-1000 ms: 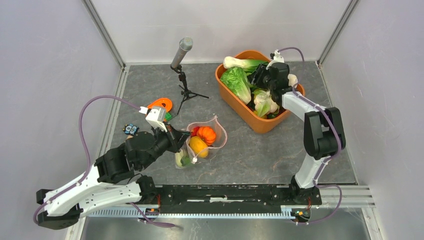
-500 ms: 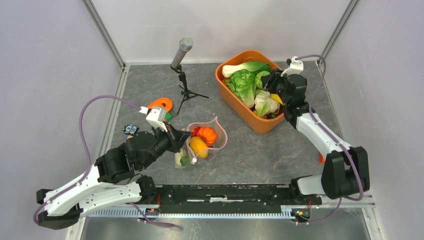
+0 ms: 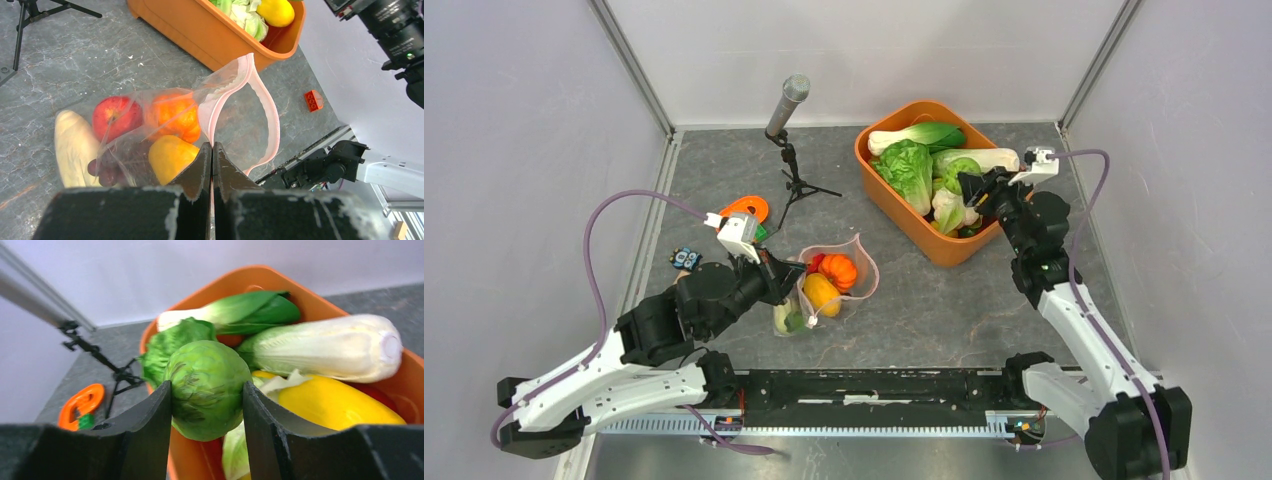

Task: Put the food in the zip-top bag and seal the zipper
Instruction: Place the fake vegetable in the zipper food storage bag.

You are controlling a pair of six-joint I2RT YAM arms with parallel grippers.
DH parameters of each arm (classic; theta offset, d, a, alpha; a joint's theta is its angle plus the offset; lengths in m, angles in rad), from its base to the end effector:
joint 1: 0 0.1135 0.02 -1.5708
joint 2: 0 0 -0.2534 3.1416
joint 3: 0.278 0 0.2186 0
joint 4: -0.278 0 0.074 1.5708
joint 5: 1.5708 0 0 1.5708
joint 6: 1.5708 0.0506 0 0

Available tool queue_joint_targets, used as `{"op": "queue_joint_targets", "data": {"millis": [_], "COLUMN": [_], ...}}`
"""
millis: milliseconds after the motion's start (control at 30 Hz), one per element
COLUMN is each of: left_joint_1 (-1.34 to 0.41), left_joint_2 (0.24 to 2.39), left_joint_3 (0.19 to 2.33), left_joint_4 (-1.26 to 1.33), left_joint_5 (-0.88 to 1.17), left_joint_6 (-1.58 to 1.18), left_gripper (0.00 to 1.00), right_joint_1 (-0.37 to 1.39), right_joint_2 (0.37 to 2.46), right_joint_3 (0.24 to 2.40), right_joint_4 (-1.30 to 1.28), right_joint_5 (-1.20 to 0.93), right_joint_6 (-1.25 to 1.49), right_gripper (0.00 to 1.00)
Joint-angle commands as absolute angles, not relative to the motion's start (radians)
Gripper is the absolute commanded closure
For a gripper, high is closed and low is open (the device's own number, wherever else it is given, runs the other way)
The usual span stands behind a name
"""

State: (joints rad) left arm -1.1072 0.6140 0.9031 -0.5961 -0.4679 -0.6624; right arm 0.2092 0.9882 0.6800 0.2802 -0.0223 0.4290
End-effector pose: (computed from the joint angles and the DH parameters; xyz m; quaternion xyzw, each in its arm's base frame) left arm 0.0700 -0.0889 0.3409 0.0396 0.7958 -0.3261 0.5087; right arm 0.2185 0.0475 0.3150 0.0709 0.7134 0.2263 0.6594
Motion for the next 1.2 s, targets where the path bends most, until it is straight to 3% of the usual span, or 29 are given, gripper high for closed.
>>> {"op": "queue_joint_targets", "data": {"millis": [0,233,600,733,1167], "left_joint_1": [-1.107,-1.106,-1.107,-1.106,-1.106], "left_joint_2": [0.62,0.637,0.651,0.655,0.65], "left_joint_3": [0.925,0.937,0.939,0.94,0.94], "left_joint_4": [-0.555,-0.548,-0.529,-0.527,-0.535], "left_joint_5": [-0.471,-0.462,-0.454,-0.461,-0.463], "left_joint_6": [-0.673,-0.668,-0.668,-0.667,-0.668], "left_gripper": [0.98,0.98,0.98,0.98,0.98], "right_joint_1": [0.212,0.255,0.558,0.65,0.937], "right_joint_2": [0.927,0.892,0.848,0.894,1.097], "right_joint_3": [0.67,0.625,0.645,0.684,0.85], "right_joint_4": [0.335,0.501,0.48,0.362,0.144], "right_joint_5": [-0.234,-0.664,-0.792,-0.719,-0.21], "right_joint_6": [0.45,0.544,0.354,0.236,-0.054], "right_gripper": [0.61,0.61,0.59,0.58,0.56]}}
